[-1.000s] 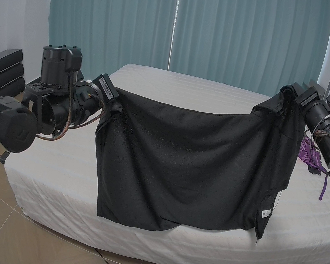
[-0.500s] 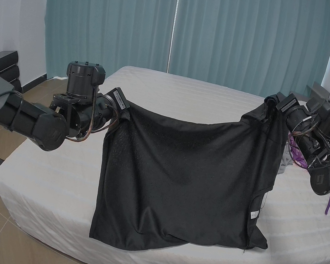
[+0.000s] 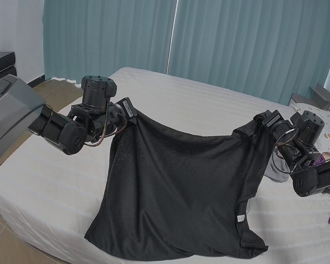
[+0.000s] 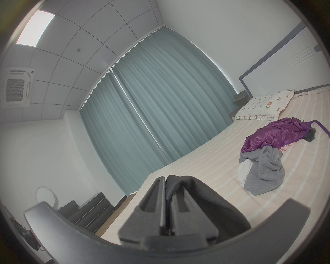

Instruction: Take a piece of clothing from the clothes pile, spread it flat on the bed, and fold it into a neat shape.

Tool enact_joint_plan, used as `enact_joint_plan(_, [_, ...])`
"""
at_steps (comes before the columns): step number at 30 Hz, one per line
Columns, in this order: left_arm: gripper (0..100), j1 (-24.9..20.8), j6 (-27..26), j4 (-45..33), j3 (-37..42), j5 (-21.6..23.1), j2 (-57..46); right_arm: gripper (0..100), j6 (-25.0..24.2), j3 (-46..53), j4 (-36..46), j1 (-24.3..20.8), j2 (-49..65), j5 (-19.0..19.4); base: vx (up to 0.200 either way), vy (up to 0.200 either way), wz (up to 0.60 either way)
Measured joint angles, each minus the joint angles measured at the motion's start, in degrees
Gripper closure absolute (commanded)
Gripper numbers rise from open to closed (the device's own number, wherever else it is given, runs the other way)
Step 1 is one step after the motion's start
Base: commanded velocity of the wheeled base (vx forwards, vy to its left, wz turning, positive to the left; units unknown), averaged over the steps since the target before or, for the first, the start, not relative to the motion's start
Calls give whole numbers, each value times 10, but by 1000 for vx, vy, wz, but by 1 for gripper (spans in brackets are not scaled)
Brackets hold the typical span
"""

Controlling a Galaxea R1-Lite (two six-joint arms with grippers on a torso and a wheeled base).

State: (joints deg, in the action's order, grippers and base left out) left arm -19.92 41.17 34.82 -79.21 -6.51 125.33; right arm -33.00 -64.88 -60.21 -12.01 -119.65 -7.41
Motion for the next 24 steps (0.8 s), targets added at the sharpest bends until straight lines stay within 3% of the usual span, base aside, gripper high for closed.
enact_joint_plan(18, [100, 6, -1, 2, -109, -3, 131, 100, -1, -87, 3, 27, -132, -9, 0, 0, 0])
enact_joint_plan(19, [0, 6, -1, 1, -117, -3, 136, 100, -1, -94, 4, 29, -139, -8, 0, 0, 0])
enact_joint_plan(20, [0, 7, -1, 0, -127, -3, 143, 0, -1, -103, 5, 31, -147, -8, 0, 0, 0])
enact_joint_plan(24, [0, 9, -1, -6, -174, -3, 176, 0, 0, -135, 13, 36, -184, -2, 0, 0, 0])
